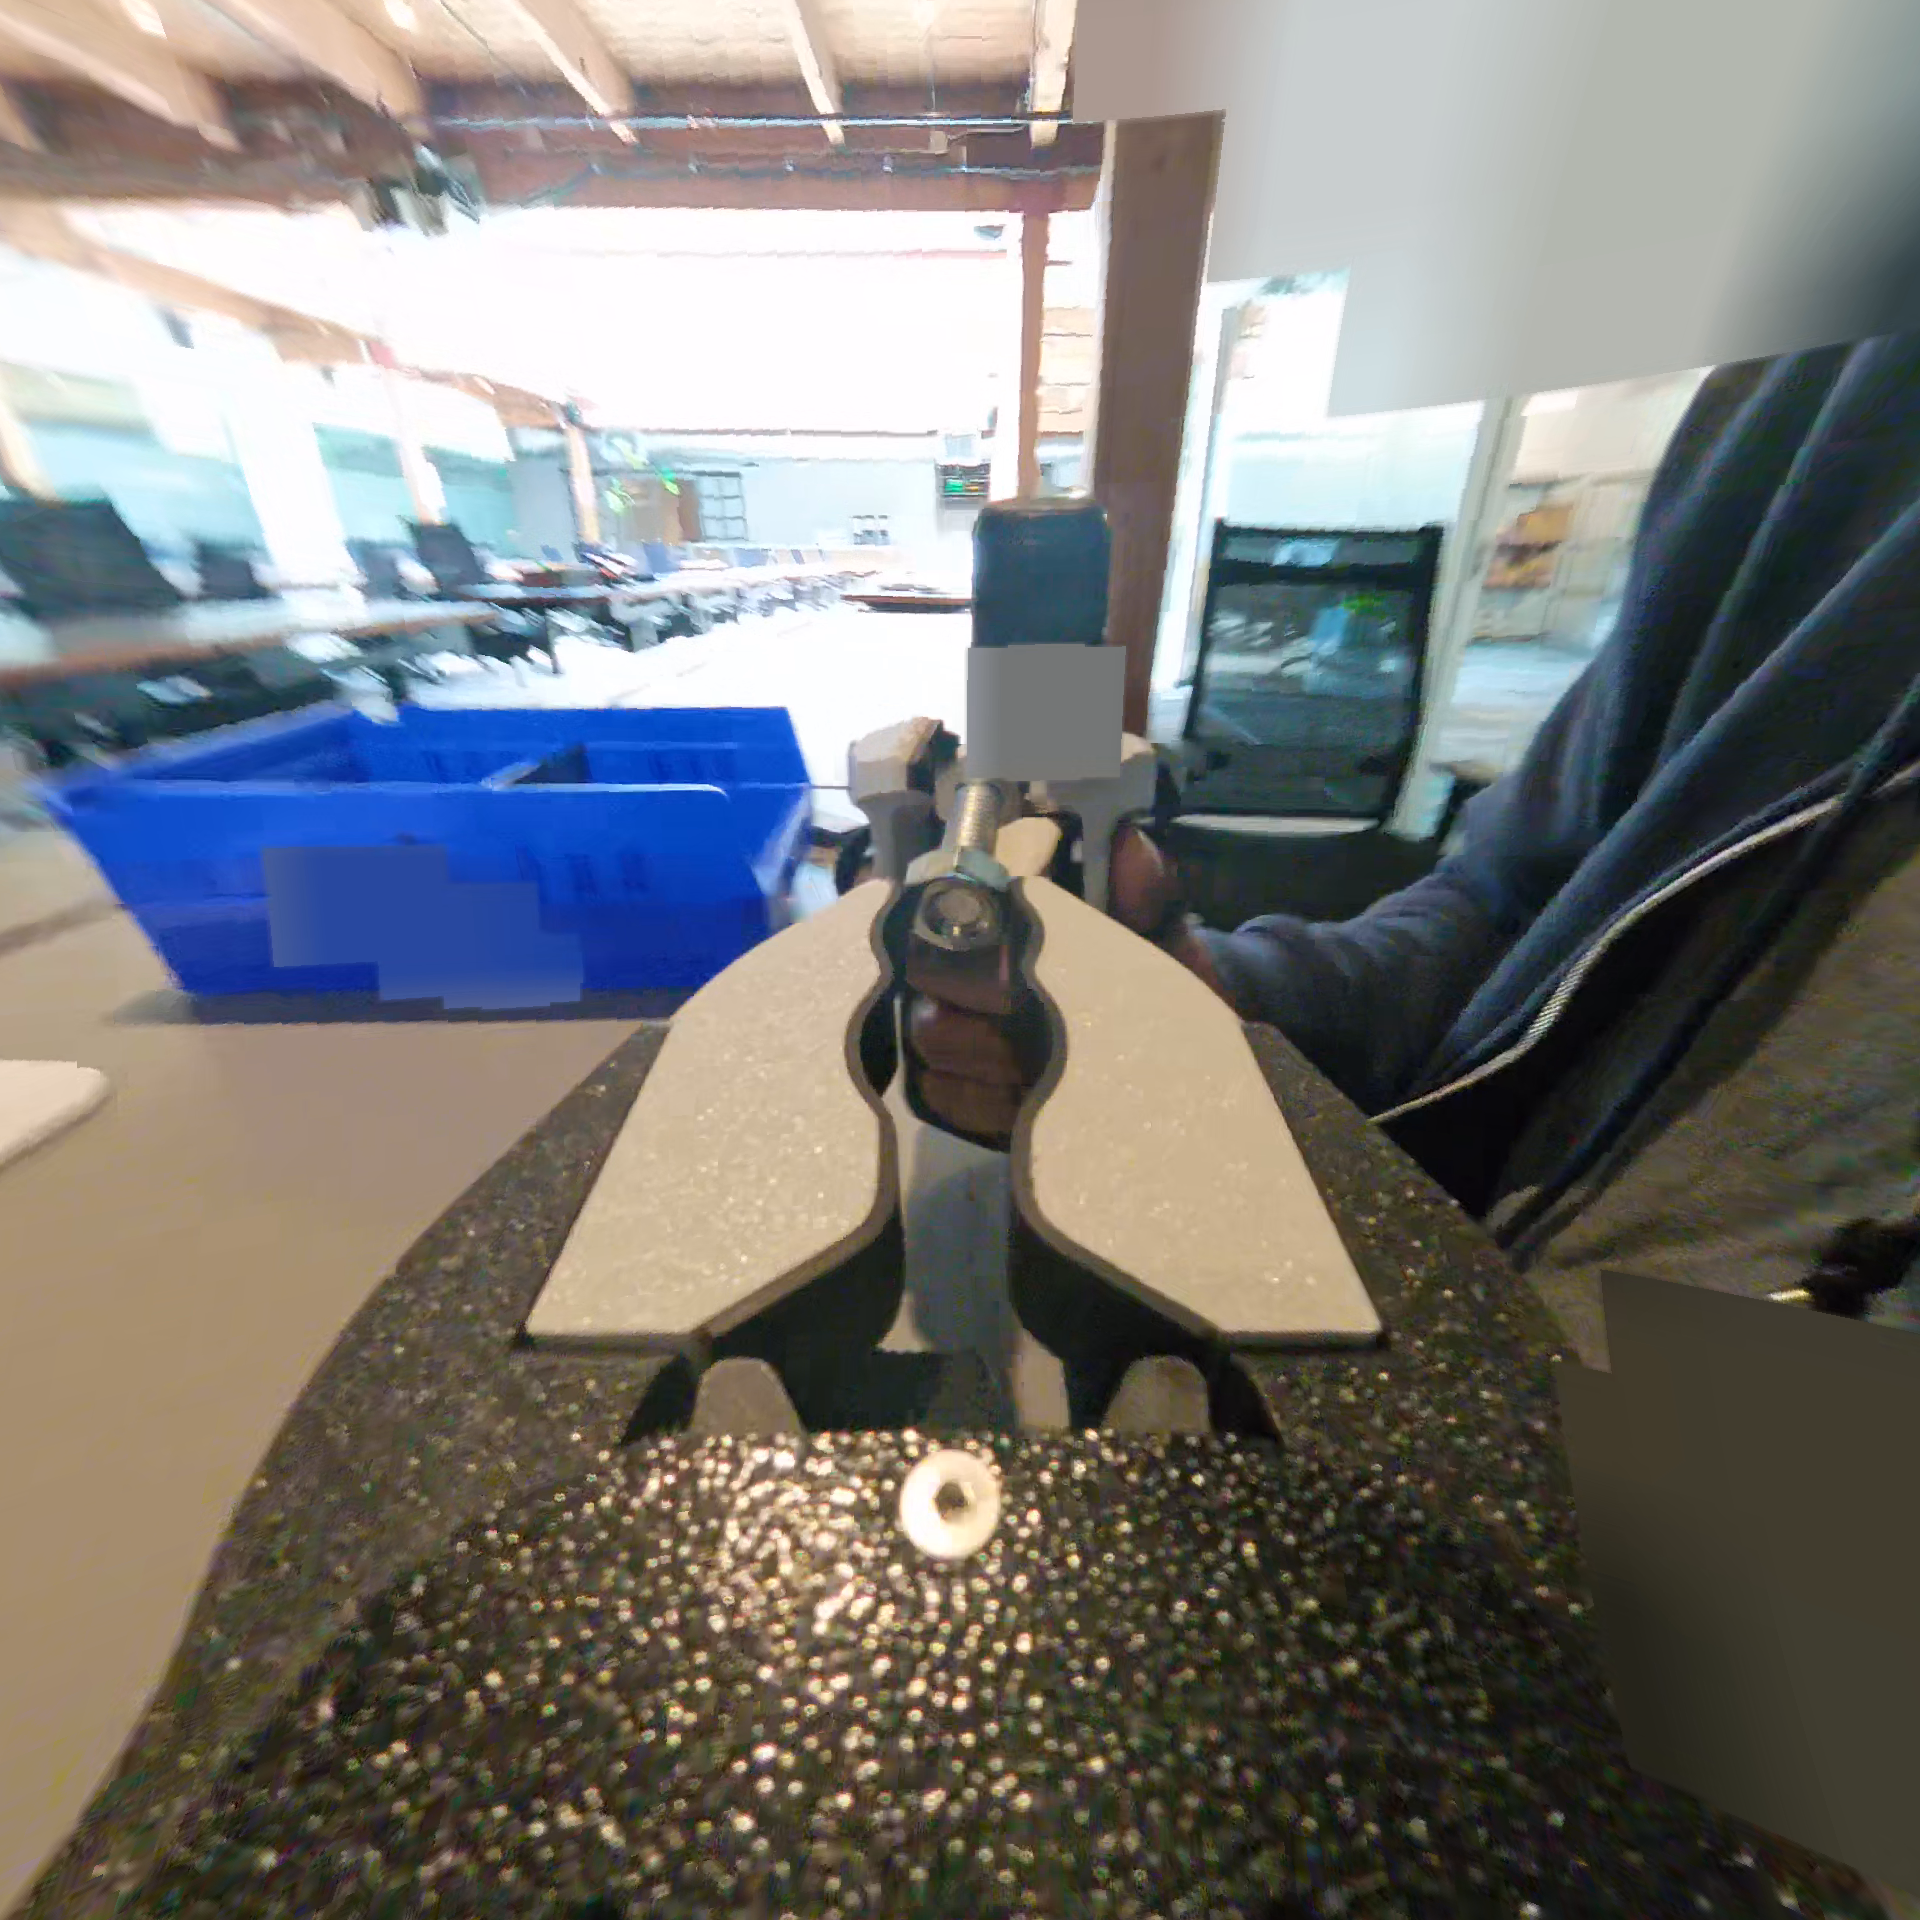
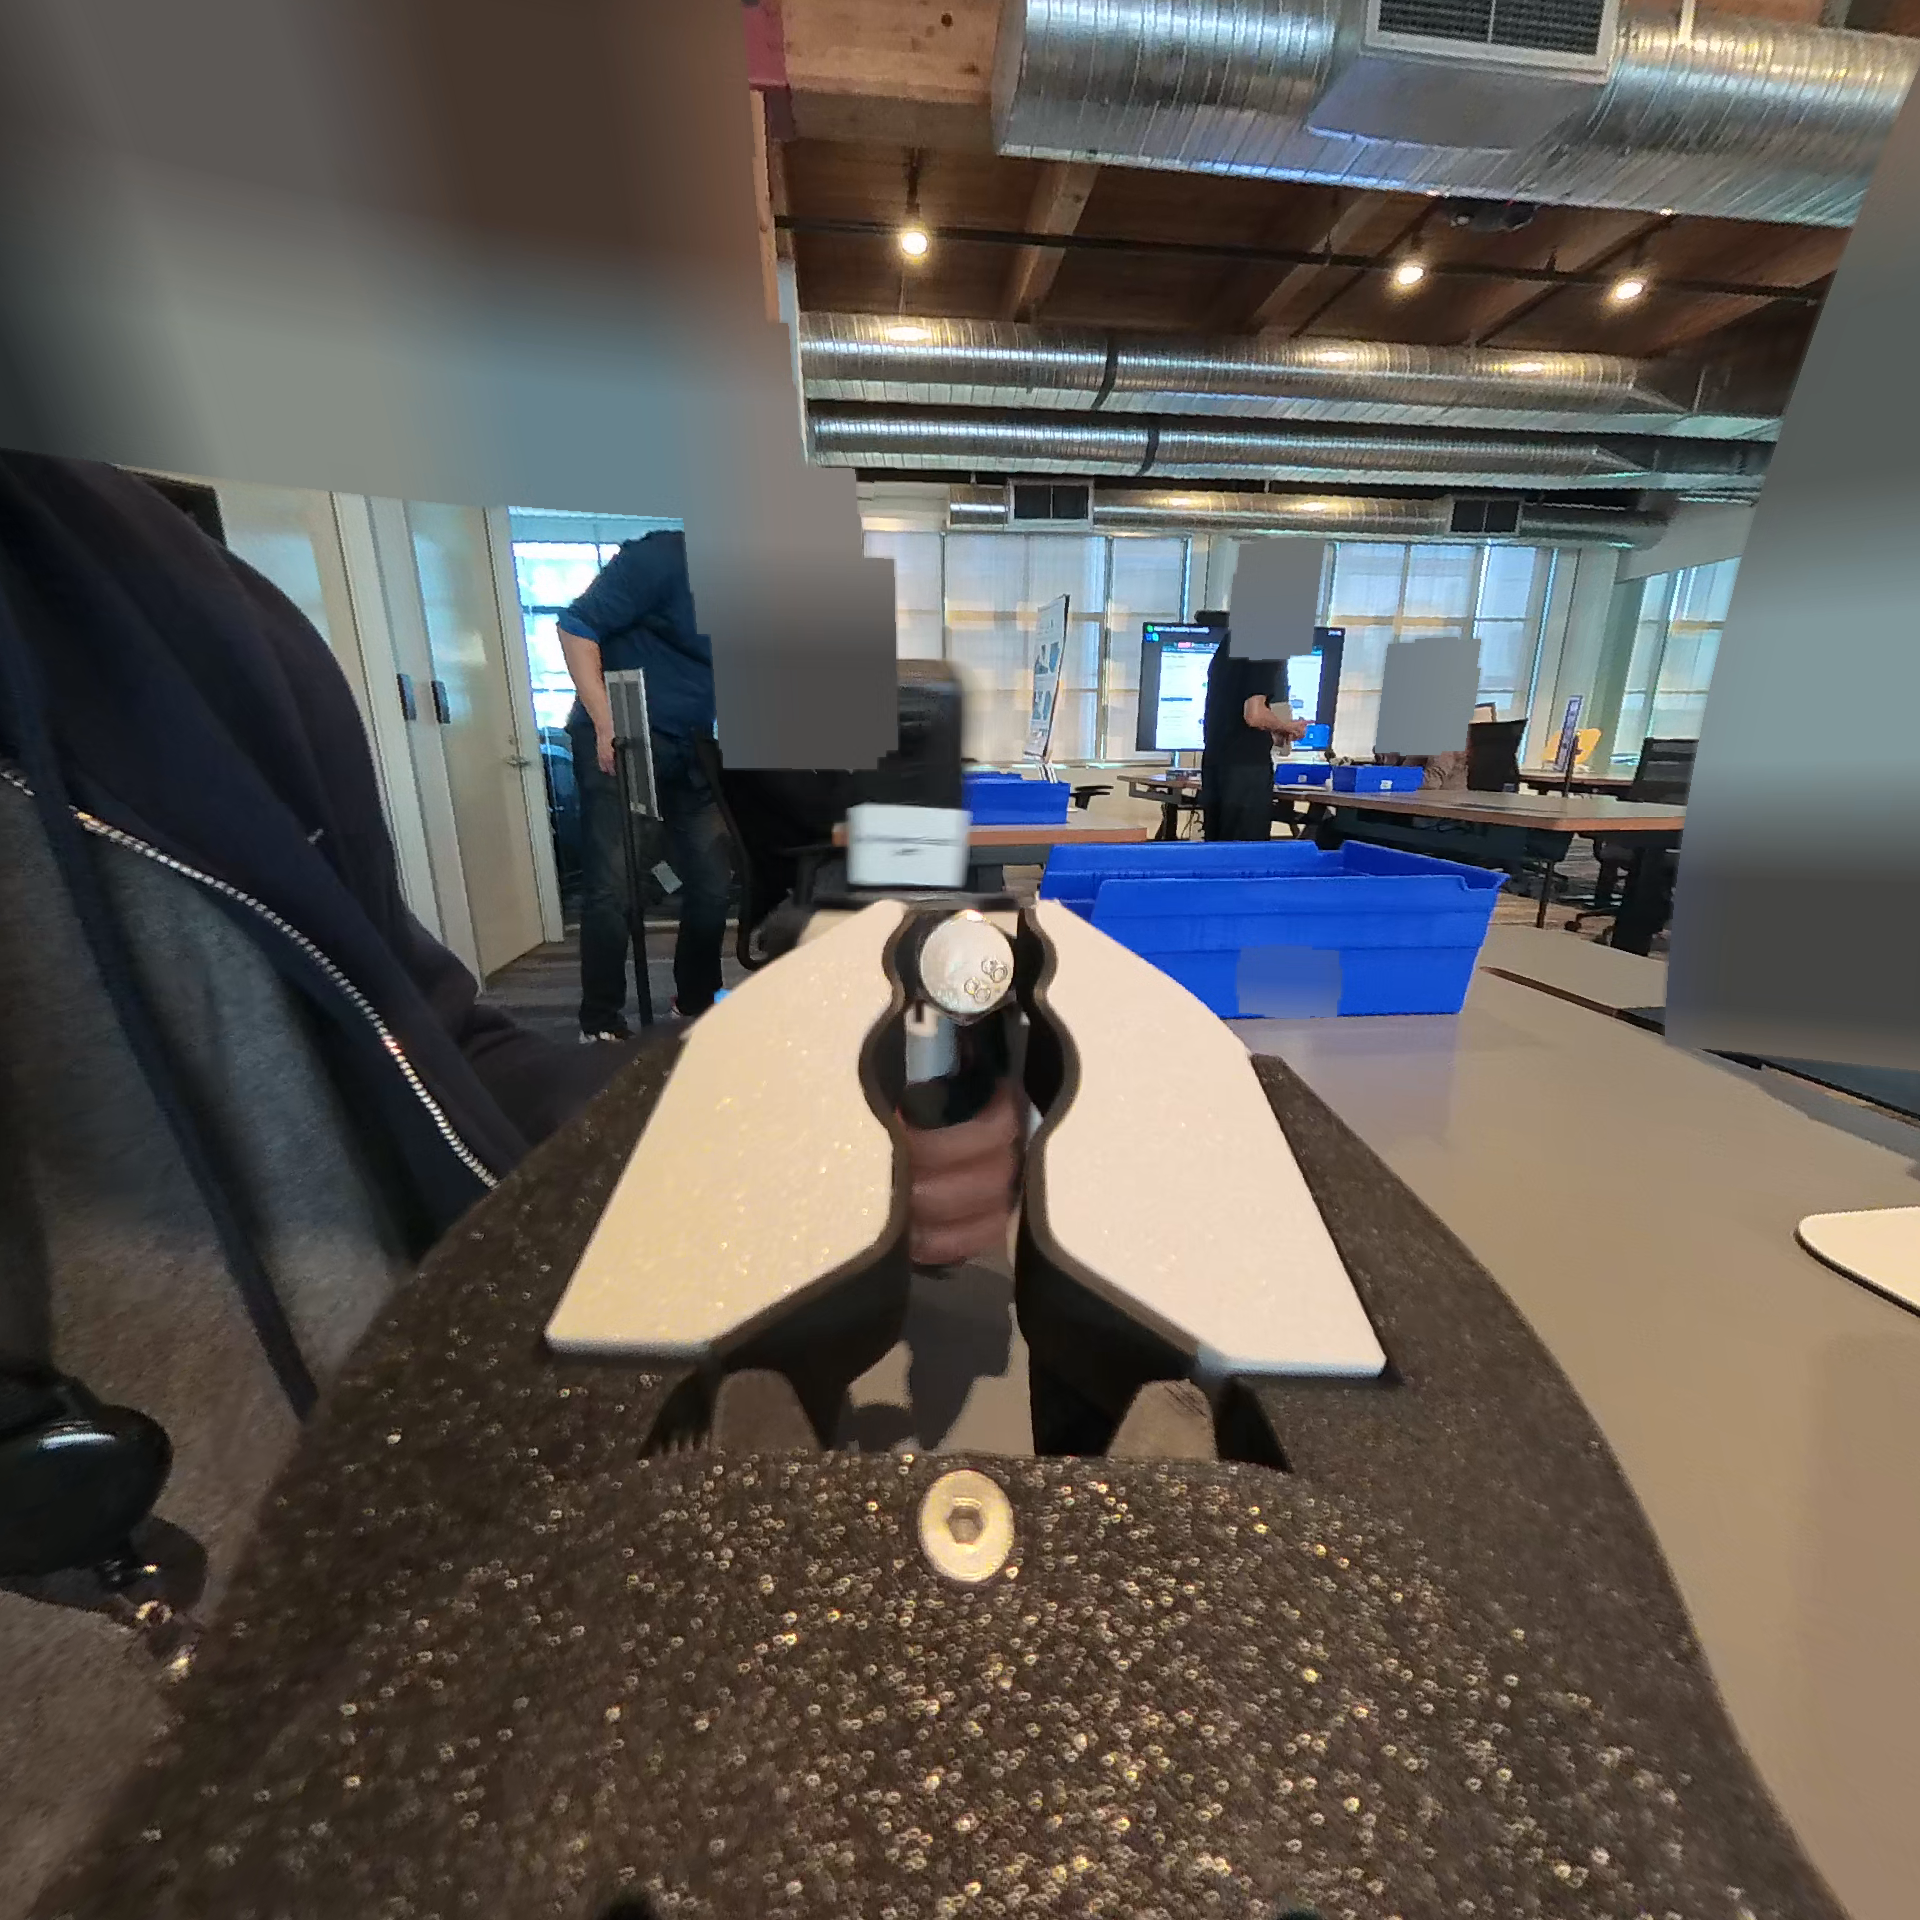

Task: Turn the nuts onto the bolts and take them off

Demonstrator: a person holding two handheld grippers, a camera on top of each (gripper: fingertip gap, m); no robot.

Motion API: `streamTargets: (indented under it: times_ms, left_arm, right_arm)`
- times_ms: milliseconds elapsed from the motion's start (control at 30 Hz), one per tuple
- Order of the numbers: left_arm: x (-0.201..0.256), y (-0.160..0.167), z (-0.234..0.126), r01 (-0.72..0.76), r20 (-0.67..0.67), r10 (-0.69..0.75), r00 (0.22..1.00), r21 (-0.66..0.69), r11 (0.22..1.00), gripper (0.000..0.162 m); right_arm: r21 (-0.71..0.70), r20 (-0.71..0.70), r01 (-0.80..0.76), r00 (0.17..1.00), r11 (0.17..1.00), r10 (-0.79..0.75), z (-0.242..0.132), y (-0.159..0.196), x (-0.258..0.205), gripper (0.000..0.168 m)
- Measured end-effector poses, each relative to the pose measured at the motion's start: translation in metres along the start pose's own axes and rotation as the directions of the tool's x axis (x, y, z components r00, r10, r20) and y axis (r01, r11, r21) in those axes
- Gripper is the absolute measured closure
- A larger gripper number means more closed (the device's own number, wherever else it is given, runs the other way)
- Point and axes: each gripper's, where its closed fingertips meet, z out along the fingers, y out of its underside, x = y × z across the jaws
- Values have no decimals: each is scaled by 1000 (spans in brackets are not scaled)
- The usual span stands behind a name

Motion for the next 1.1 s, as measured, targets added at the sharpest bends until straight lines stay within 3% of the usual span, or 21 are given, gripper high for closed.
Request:
streamTargets:
  times_ms: [67, 167, 200, 267, 400, 467, 633, 800, 867, 933, 1033, 1100]
  left_arm:
    - [3, 1, -1, 252, -105, -251, 962, -6, 968, 144]
    - [8, 2, -6, 665, -296, -650, 700, -62, 744, 145]
    - [9, 2, -8, 735, -345, -708, 616, -72, 674, 145]
    - [8, 4, -9, 801, -397, -756, 521, -80, 594, 145]
    - [8, 3, -10, 828, -422, -778, 466, -102, 552, 145]
    - [9, 3, -10, 806, -413, -760, 501, -96, 584, 145]
    - [10, 1, -9, 629, -324, -607, 725, -47, 776, 136]
    - [-8, -12, -6, 234, -57, -229, 972, 102, 967, 125]
    - [-9, -19, -6, 2, 65, -9, 998, 117, 993, 125]
    - [-7, -13, -3, -174, 133, 168, 977, 35, 984, 127]
    - [-8, -1, 3, -266, 159, 275, 948, -77, 961, 127]
    - [-5, 0, 4, -259, 147, 265, 953, -63, 964, 128]
  right_arm:
    - [-13, 1, 12, 1000, 1000, -12, -1, 2, 1, 151]
    - [-51, -3, 44, 999, 998, -44, 2, 7, -2, 152]
    - [-65, -7, 55, 998, 996, -56, 4, 9, -3, 151]
    - [-84, -19, 74, 997, 994, -76, 6, 11, -4, 151]
    - [-96, -20, 101, 994, 990, -104, 7, 11, -6, 151]
    - [-94, -14, 105, 994, 990, -107, 8, 11, -7, 151]
    - [-45, -15, 59, 998, 997, -60, 4, 3, -4, 151]
    - [111, 9, -112, 994, 987, 112, -7, -13, 9, 151]
    - [150, 23, -155, 988, 976, 153, -9, -16, 11, 151]
    - [146, 26, -154, 988, 977, 152, -8, -15, 10, 151]
    - [137, 36, -152, 988, 979, 149, -5, -12, 8, 151]
    - [130, 44, -157, 987, 979, 152, -3, -11, 7, 151]
